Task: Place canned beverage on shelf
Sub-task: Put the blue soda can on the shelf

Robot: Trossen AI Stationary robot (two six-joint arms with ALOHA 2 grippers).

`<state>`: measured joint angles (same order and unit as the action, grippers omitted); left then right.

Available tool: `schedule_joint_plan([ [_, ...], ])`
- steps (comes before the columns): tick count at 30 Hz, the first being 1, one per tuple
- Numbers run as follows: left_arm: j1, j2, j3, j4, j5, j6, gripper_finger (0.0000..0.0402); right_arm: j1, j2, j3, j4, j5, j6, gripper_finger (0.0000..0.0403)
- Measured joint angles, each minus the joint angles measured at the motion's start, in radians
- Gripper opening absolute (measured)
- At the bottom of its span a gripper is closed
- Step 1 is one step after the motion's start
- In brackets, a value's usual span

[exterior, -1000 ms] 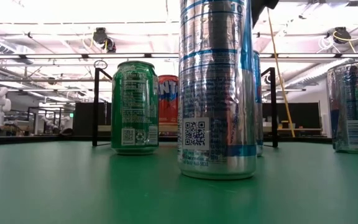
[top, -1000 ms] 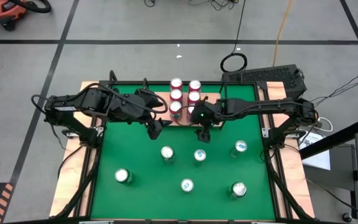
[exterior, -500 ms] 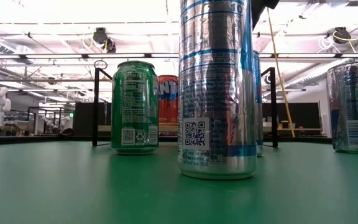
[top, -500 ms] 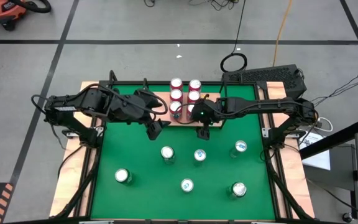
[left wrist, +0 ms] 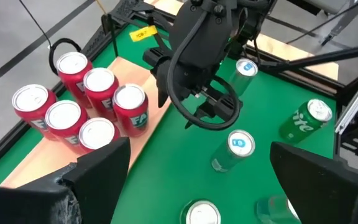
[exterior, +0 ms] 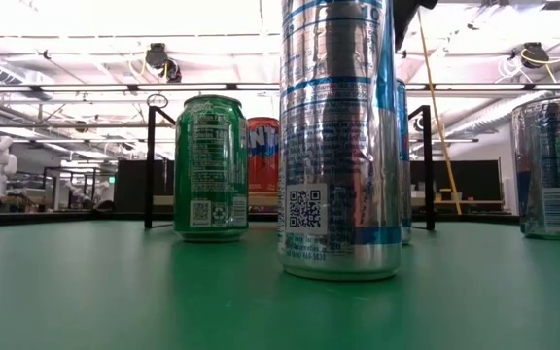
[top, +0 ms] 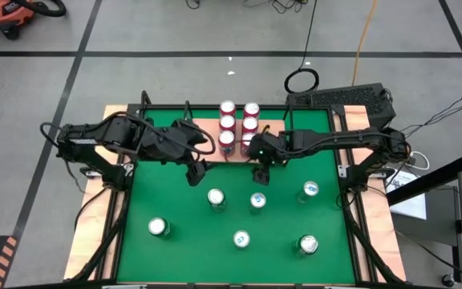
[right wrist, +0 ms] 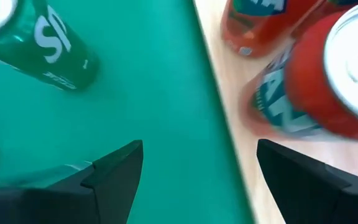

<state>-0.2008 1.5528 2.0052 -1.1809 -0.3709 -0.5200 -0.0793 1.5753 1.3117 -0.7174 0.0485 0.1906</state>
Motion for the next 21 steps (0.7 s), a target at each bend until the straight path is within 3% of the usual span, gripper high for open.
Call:
schedule_joint_plan([
  [12,-0.046,0.0,0.0,-0.12,0.068,-0.025,0.0384,0.124,-0.058,0.003,0.009,-0.13,0.31,0.0304],
  [21,-0.057,0.0,0.0,-0.123,0.087,-0.021,0.0384,0.256,-0.15,0.004,0.065,-0.107,0.497,0.0304],
])
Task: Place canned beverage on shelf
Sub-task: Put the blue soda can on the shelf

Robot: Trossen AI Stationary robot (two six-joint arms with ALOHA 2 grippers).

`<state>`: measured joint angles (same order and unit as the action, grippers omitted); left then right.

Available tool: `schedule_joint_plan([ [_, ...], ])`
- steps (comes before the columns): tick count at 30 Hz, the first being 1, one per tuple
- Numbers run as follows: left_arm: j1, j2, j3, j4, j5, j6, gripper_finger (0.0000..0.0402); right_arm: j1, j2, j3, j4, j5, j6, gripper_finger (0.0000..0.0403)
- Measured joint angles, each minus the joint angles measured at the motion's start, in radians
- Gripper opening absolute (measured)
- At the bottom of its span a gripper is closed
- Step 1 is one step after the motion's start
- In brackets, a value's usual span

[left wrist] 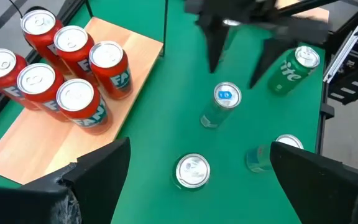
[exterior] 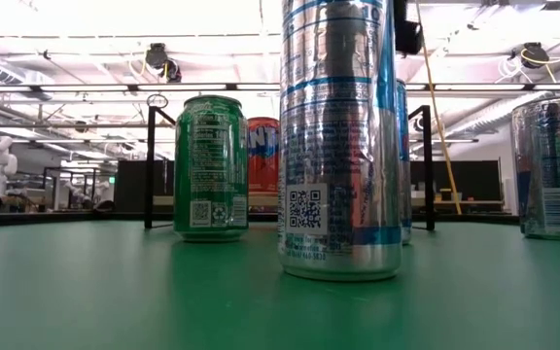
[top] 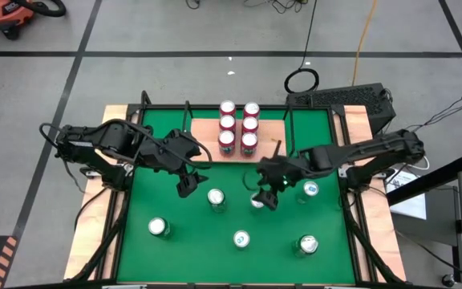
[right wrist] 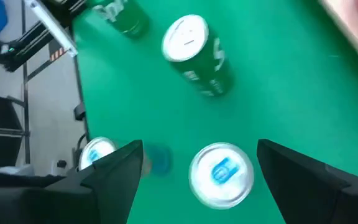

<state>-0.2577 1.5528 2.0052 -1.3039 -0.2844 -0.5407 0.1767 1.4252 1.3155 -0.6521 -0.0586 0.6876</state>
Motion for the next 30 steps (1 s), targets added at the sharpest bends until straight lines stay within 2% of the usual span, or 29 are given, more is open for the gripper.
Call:
schedule_joint_plan([
  [7,0.0,0.0,-0.001,0.0,-0.001,-0.014,0.0384,0.094,-0.006,0.0,-0.007,0.037,-0.054,0.0304],
  [15,-0.008,0.006,-0.054,0.016,-0.031,-0.11,0.0384,0.12,-0.019,0.0,-0.026,0.031,-0.163,0.0305],
  [19,-0.017,0.012,-0.077,0.053,-0.045,-0.182,0.0384,0.12,-0.054,0.0,-0.098,-0.023,-0.231,0.0316],
  [25,-0.041,0.02,-0.086,0.102,-0.082,-0.23,0.0384,0.12,-0.131,0.0,-0.196,-0.021,-0.315,0.0342],
  [30,-0.063,0.032,-0.086,0.108,-0.095,-0.297,0.0384,0.12,-0.179,0.0,-0.285,-0.021,-0.354,0.0345],
])
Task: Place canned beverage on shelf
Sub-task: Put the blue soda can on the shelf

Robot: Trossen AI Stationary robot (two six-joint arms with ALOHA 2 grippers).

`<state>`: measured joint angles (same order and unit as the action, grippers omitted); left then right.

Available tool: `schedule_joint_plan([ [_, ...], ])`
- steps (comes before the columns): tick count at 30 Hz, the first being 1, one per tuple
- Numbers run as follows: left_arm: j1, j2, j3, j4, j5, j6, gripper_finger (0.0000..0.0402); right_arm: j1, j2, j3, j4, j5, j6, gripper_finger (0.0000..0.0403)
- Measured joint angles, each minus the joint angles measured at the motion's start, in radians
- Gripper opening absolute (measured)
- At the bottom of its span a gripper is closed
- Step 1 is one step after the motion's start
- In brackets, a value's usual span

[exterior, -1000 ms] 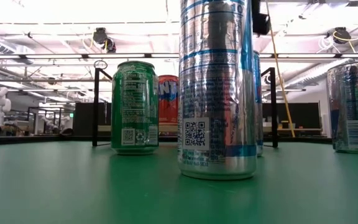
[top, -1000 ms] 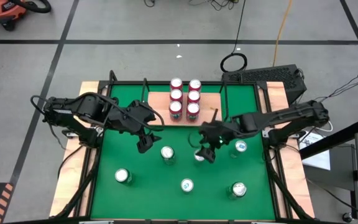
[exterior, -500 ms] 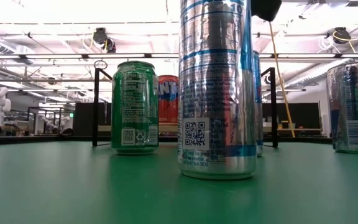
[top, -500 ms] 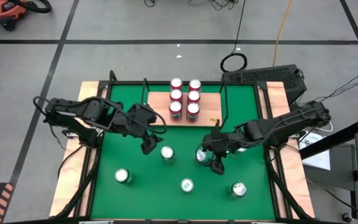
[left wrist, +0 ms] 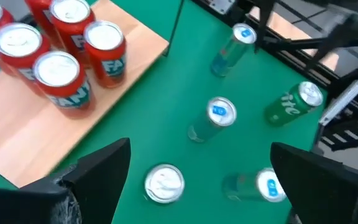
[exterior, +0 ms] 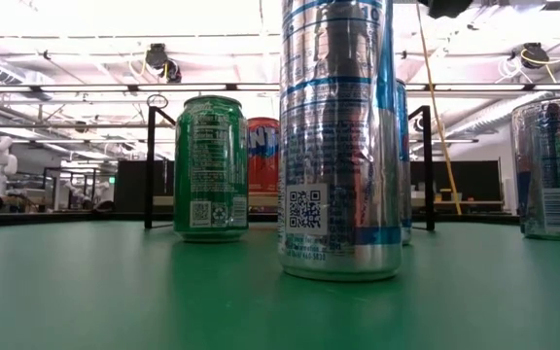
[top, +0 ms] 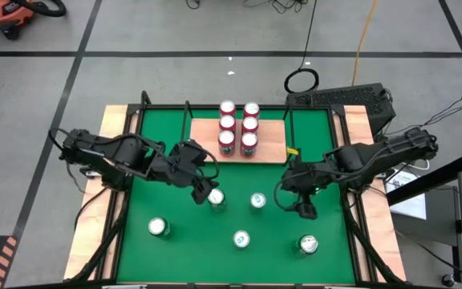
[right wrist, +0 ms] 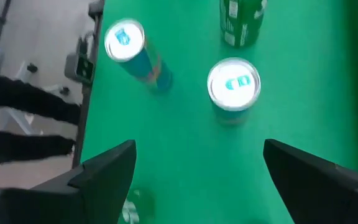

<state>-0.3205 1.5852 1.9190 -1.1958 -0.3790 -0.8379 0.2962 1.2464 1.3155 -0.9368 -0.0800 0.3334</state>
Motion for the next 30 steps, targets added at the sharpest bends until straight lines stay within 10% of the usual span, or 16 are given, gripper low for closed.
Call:
schedule_joint_plan([
  [30,-0.067,0.032,0.0,-0.05,-0.072,-0.201,0.0384,-0.001,0.072,0.0,0.16,0.054,-0.062,0.0345],
])
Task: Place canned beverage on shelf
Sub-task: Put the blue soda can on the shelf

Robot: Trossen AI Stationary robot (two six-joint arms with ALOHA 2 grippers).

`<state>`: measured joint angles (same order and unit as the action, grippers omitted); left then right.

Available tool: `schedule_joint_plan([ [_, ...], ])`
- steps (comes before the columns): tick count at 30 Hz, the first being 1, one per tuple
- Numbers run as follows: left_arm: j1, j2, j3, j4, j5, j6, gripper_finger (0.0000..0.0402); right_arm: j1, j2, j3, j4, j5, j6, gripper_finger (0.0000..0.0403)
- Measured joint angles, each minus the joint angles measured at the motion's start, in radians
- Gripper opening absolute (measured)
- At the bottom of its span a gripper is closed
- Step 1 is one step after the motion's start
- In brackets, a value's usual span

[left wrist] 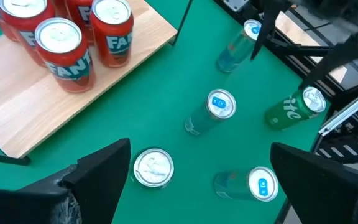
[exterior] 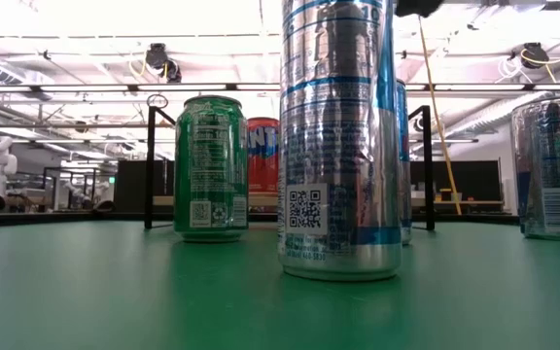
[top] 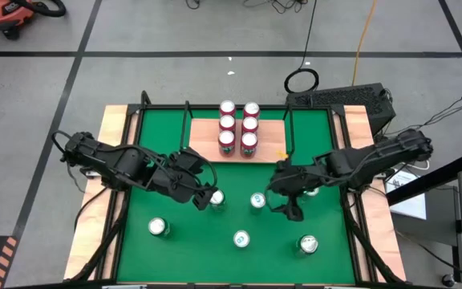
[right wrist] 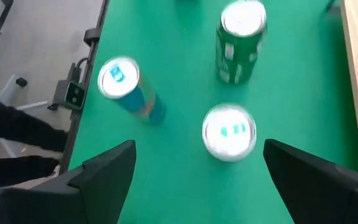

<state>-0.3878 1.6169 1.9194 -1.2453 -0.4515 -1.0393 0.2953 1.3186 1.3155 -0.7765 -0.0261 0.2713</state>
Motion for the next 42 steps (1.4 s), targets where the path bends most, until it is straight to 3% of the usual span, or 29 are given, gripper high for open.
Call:
schedule_joint_plan([
  [11,0.023,0.0,0.0,-0.031,-0.028,0.112,0.0384,-0.068,0.168,0.0,0.097,-0.158,-0.109,0.0346],
  [24,0.028,0.0,0.0,-0.057,-0.059,0.187,0.0384,-0.151,0.242,0.0,0.092,-0.177,-0.235,0.0346],
  [35,0.026,0.0,0.0,-0.058,-0.056,0.189,0.0384,-0.163,0.326,0.0,0.073,-0.221,-0.231,0.0345],
  [42,0.026,0.0,0.0,-0.064,-0.055,0.191,0.0384,-0.162,0.386,0.0,0.054,-0.267,-0.225,0.0308],
])
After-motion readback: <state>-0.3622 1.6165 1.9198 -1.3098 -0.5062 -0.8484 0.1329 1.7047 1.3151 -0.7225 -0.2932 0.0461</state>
